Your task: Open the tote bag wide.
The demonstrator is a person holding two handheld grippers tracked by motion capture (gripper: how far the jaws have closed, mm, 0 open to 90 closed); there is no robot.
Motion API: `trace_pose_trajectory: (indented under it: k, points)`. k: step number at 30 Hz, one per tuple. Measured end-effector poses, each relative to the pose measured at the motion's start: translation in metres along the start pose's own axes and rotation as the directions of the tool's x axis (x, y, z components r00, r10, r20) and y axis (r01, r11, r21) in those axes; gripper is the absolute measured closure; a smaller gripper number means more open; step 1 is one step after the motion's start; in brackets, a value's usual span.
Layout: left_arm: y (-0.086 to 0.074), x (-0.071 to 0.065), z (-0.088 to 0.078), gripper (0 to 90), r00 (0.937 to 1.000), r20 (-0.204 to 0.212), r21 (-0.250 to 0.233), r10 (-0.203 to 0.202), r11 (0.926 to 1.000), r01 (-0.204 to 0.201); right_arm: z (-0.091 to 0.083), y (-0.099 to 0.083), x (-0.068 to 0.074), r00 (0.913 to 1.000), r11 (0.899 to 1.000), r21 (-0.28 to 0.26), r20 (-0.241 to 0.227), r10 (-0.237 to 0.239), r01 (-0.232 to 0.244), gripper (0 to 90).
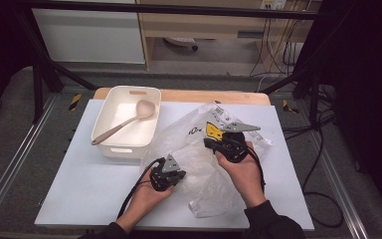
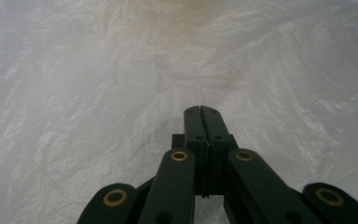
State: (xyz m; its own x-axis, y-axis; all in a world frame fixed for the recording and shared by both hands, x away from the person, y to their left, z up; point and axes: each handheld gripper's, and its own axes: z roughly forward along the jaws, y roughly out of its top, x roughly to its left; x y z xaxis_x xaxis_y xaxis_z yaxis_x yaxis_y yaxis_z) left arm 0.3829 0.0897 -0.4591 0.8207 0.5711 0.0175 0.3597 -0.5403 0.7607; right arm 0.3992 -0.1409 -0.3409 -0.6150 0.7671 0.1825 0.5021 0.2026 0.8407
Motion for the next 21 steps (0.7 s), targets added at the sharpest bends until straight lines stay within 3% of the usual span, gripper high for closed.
trace_pose_trajectory:
  k: [8, 19, 21]
  points:
    - [0.002, 0.000, 0.001, 90.0, 0.9994, -0.001, 0.006, 0.033, 0.9994, -0.033, 0.005, 0.023, -0.011, 0.9997, 1.000, -0.024, 0.016, 0.019, -0.019, 90.0]
    - [0.008, 0.001, 0.007, 90.0, 0.9986, -0.009, 0.012, 0.051, 0.9986, -0.051, -0.006, 0.054, -0.022, 0.9988, 0.998, -0.057, 0.046, 0.018, -0.015, 90.0]
    - [0.011, 0.003, 0.008, 90.0, 0.9972, -0.003, 0.026, 0.074, 0.9969, -0.074, -0.010, 0.058, -0.023, 0.9984, 0.998, -0.063, 0.052, 0.021, -0.017, 90.0]
